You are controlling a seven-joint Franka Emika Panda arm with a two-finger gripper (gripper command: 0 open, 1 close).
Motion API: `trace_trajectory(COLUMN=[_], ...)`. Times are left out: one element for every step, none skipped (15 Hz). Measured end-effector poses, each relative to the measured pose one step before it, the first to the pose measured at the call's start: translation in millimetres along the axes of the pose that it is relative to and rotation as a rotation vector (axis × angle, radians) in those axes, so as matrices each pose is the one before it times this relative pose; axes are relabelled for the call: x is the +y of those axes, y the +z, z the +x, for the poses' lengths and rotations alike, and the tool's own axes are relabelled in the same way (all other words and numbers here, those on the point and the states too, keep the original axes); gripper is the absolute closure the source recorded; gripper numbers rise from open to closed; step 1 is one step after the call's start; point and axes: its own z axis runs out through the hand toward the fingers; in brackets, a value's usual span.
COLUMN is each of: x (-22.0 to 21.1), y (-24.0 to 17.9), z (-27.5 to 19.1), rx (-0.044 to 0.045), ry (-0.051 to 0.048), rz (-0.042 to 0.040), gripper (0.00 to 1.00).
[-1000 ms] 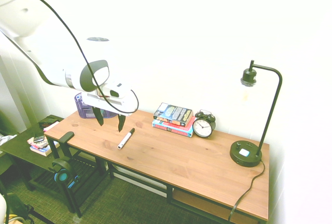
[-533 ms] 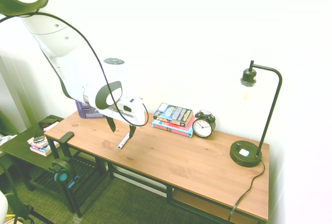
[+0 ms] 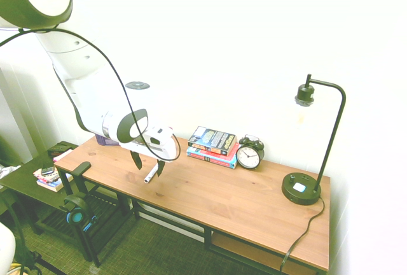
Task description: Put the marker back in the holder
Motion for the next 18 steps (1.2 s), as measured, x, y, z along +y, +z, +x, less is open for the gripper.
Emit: trace_trajectory(x=[-0.27,0.27,-0.27,-0.2,-0.19,-0.25,-0.1,-0.29,-0.36,-0.7,-0.68,-0.59,-1.0,-1.39,-2.95,-6.1,-8.23,-11.24], y=[4.32,3.96,3.36,2.08,1.17,0.52,0.0,0.22,0.2,-0.02,0.08,0.02,-0.41,-1.27,-3.99,-8.42,-13.57,-20.13], z=[-1.53,-1.67,-1.49,-1.43,-0.51,-0.35,-0.07,-0.45,-0.66,-0.76,-0.83,-0.68,-0.59,-0.64,-0.32,-0.41,-2.06,-4.17], rx=[-0.00336,-0.00099,0.00034,-0.00136,0.00199,0.00289,0.00238,0.00198,0.00154,0.0018,0.00202,0.00149,0.00077,-0.00016,-0.00055,0.00015,-0.00915,-0.02057], ry=[-0.00476,-0.00342,-0.00372,-0.00327,-0.00265,-0.00249,-0.00163,-0.00233,-0.00267,-0.00369,-0.00361,-0.00279,-0.00231,-0.00221,-0.00193,-0.00313,0.00381,0.01532], rz=[-0.00447,-0.00248,-0.00117,-0.00251,-0.00047,-0.00066,-0.00165,-0.00156,-0.00151,-0.00159,-0.00216,-0.00141,0.00072,0.00126,0.00396,0.00949,0.00773,0.01006], gripper=[1.0,1.0,1.0,1.0,1.0,1.0,1.0,1.0,1.0,1.0,1.0,1.0,1.0,1.0,1.0,1.0,1.0,1.0])
